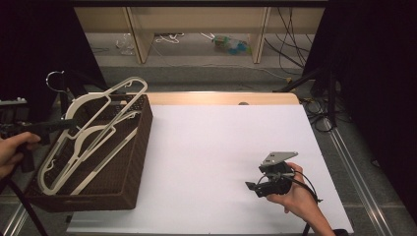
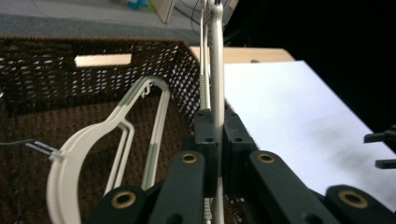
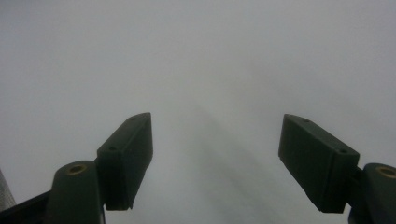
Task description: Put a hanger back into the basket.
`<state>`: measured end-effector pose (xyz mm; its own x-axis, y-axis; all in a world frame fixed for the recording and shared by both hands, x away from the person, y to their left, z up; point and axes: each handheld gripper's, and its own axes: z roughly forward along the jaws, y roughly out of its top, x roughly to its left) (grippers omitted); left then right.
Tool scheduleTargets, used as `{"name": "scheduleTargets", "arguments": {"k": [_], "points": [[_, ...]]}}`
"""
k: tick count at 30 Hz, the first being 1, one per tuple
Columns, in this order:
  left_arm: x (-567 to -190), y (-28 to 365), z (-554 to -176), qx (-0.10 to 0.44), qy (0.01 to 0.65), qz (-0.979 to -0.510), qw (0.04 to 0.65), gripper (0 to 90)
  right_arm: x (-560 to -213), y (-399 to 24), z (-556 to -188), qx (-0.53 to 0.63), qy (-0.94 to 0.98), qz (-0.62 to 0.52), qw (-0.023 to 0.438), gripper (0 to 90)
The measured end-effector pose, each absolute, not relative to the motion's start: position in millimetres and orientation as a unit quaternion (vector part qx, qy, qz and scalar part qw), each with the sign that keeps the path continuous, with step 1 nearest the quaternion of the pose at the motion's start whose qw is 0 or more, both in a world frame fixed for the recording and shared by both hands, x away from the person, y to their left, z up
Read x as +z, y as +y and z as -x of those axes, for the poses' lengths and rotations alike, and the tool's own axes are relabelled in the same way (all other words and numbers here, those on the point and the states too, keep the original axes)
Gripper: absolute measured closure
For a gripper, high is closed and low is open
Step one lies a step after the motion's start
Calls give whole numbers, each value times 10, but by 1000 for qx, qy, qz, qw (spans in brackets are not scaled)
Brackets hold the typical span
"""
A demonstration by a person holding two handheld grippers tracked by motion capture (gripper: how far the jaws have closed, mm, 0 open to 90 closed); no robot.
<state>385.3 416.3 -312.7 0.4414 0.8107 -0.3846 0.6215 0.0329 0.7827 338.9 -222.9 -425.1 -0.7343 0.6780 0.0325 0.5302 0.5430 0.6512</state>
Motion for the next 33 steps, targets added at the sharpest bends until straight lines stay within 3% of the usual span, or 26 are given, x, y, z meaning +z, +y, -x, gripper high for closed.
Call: {"name": "scheduleTargets", "arguments": {"k": [9, 17, 33], "points": [[-3190, 4246, -3978, 85, 506, -718, 470, 868, -4262, -2233, -3393, 328, 872, -347, 111, 271], [-3243, 4402, -3994, 92, 515, -709, 473, 868, -4265, -2231, -3382, 325, 873, -349, 106, 272], [-3592, 4420, -4088, 55, 529, -716, 452, 867, -4264, -2233, -3383, 325, 873, -348, 107, 272]]}}
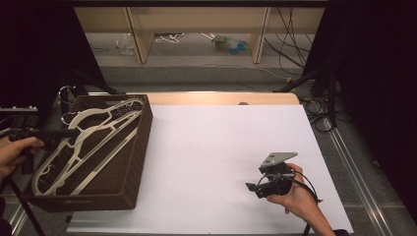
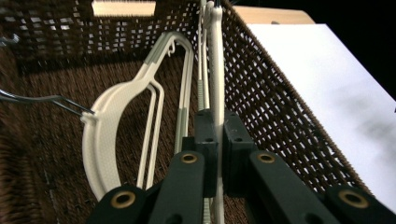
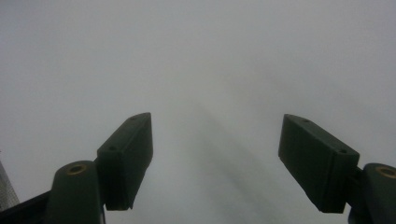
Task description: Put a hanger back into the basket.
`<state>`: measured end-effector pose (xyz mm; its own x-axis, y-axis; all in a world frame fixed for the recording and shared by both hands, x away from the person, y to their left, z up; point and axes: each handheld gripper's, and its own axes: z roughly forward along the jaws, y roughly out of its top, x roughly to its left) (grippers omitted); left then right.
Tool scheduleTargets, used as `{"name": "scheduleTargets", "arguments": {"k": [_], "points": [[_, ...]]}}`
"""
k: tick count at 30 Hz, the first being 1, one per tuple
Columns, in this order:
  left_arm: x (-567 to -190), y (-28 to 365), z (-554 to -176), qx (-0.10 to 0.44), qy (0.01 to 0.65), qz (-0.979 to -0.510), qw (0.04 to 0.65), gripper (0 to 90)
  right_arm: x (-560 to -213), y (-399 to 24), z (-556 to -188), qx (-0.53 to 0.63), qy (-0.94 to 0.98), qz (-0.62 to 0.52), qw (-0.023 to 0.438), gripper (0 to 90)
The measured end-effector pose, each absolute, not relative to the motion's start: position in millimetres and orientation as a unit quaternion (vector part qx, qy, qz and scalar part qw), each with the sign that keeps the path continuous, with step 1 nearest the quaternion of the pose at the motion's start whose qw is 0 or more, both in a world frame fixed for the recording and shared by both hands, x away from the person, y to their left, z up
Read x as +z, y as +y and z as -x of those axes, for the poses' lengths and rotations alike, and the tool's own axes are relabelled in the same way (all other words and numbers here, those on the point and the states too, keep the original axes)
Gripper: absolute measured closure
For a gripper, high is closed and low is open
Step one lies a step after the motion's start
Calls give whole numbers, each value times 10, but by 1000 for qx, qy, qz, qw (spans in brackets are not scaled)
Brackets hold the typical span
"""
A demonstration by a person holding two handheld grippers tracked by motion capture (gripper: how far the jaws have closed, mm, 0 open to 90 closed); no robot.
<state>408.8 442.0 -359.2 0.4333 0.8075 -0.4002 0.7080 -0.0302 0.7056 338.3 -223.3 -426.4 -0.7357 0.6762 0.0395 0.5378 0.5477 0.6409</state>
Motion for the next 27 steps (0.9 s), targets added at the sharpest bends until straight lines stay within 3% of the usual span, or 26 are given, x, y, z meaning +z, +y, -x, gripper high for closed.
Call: {"name": "scheduleTargets", "arguments": {"k": [13, 21, 27], "points": [[-3817, 4422, -4158, 89, 562, -738, 364, 823, -4266, -2244, -3379, 324, 873, -349, 106, 272], [-3666, 4422, -4073, 124, 595, -706, 363, 631, -4272, -2229, -3383, 324, 874, -346, 107, 272], [-3525, 4134, -3956, 124, 559, -715, 401, 503, -4280, -2221, -3383, 331, 869, -349, 112, 271]]}}
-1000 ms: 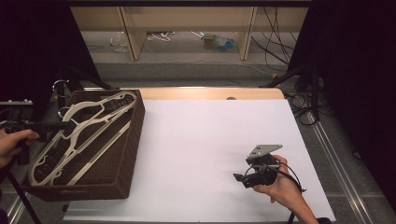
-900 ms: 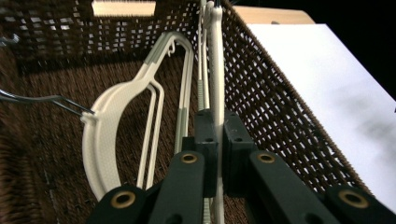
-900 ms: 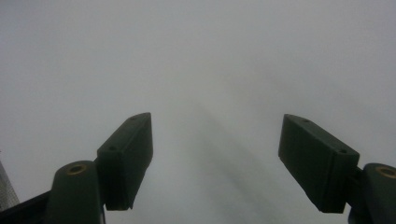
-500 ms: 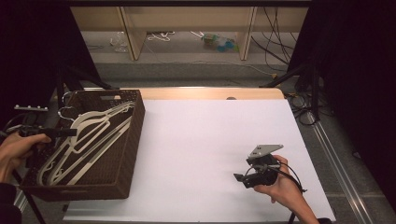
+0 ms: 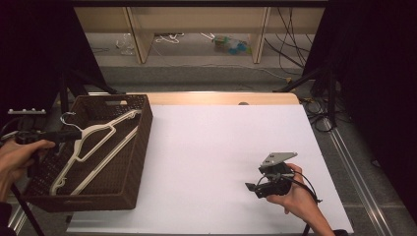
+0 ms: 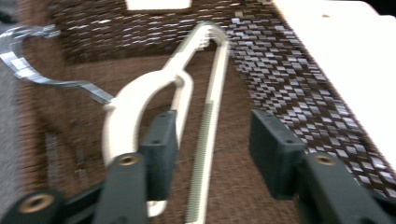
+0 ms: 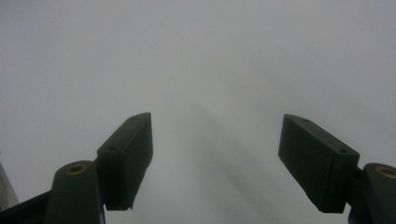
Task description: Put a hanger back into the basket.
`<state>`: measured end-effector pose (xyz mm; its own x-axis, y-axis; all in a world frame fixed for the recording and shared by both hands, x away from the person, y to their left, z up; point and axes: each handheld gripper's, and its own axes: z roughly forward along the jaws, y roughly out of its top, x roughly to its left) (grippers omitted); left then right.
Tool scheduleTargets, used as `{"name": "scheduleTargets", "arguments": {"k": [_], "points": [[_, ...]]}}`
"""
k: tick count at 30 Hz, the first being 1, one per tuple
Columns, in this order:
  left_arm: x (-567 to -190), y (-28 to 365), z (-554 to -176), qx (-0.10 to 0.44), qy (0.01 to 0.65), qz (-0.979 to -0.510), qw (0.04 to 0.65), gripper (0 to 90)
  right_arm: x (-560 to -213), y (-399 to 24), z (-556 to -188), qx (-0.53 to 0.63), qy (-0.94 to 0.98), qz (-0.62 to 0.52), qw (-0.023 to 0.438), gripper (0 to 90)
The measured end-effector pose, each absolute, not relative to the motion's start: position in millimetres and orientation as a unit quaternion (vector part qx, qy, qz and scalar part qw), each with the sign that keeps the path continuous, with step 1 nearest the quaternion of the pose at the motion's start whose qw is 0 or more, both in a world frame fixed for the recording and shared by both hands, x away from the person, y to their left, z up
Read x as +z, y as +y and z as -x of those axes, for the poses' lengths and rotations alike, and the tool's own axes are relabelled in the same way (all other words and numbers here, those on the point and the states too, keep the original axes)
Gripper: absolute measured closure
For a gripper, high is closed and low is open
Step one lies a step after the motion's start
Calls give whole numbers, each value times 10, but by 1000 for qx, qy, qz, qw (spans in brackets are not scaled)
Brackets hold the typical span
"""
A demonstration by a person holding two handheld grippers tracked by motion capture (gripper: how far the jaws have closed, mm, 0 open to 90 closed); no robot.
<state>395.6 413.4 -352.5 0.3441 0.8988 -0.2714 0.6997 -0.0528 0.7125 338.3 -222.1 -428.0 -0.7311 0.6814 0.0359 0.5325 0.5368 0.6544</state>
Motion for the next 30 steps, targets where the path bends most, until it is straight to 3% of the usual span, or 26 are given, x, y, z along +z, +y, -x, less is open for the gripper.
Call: {"name": "scheduleTargets", "arguments": {"k": [9, 15, 20, 30], "points": [[-3337, 3685, -3524, 180, 496, -720, 450, 397, -4250, -2243, -3385, 345, 860, -356, 120, 271], [-3185, 3370, -3220, 169, 465, -708, 504, 362, -4239, -2243, -3371, 351, 856, -360, 119, 271], [-3286, 2928, -3032, 164, 420, -736, 505, 331, -4235, -2261, -3369, 361, 849, -363, 129, 270], [-3663, 2111, -2908, 144, 362, -738, 552, 260, -4216, -2326, -3340, 403, 826, -370, 136, 246]]}}
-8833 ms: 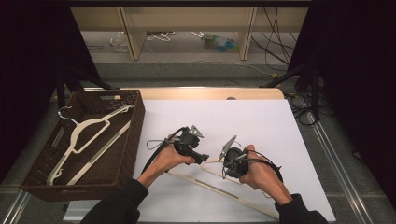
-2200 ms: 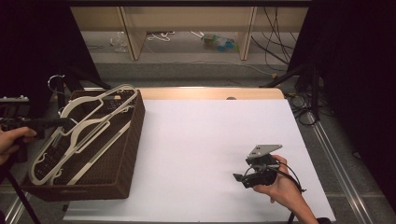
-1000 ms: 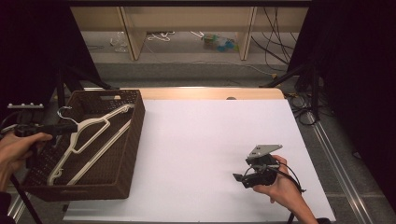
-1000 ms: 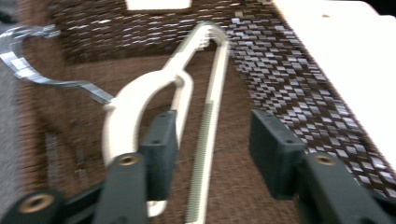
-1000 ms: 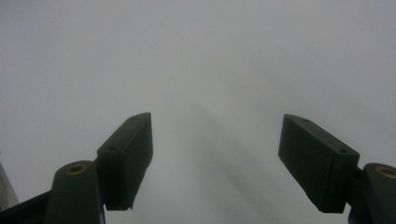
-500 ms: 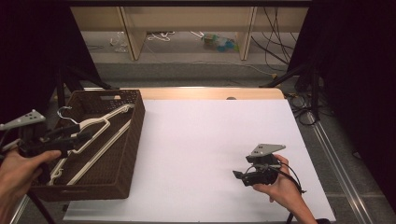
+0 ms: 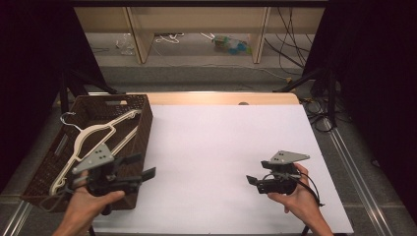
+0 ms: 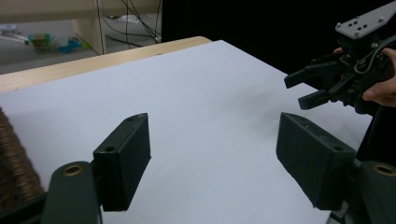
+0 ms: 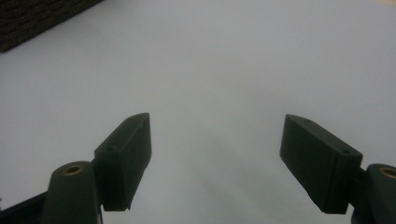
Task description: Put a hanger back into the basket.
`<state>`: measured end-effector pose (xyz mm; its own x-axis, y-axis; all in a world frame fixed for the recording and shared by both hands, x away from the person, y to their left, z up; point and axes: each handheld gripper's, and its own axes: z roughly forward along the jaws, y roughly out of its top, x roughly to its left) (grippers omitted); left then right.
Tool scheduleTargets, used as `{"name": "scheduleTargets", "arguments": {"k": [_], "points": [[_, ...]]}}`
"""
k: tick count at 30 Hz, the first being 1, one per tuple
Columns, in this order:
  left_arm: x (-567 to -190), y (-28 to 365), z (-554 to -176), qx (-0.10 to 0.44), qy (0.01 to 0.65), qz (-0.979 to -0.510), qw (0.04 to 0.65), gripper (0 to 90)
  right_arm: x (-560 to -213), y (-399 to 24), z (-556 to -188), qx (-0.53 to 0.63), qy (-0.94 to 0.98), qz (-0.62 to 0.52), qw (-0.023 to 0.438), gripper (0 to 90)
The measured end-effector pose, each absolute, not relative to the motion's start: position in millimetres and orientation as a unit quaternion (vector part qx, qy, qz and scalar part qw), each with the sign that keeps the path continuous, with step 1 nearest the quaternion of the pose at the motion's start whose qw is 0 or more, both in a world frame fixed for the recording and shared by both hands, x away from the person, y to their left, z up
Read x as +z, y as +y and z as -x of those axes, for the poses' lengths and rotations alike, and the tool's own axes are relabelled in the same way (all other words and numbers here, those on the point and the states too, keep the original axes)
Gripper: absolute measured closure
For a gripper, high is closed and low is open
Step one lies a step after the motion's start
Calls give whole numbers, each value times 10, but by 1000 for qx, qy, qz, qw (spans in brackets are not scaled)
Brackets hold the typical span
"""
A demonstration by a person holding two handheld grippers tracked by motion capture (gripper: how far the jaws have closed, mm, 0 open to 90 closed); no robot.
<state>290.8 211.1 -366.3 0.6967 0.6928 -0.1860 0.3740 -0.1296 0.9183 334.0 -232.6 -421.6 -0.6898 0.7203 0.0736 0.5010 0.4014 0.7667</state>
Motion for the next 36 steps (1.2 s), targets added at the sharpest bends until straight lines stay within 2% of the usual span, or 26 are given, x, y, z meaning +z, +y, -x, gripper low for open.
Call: {"name": "scheduleTargets", "arguments": {"k": [8, 12, 16, 28, 36], "points": [[-4014, 1909, -2818, 140, 351, -744, 552, 218, -4276, -2350, -3280, 432, 813, -364, 139, 197], [-4135, 1901, -2755, 171, 335, -753, 540, 209, -4258, -2346, -3202, 451, 803, -362, 143, 187], [-4200, 1932, -2727, 169, 343, -748, 542, 169, -4266, -2352, -3109, 463, 798, -359, 142, 185], [-4342, 1898, -2665, 159, 343, -748, 545, 166, -4296, -2482, -2827, 498, 773, -363, 151, 179], [-4342, 1928, -2683, 166, 343, -748, 543, 167, -4328, -2508, -2783, 496, 772, -367, 154, 171]]}}
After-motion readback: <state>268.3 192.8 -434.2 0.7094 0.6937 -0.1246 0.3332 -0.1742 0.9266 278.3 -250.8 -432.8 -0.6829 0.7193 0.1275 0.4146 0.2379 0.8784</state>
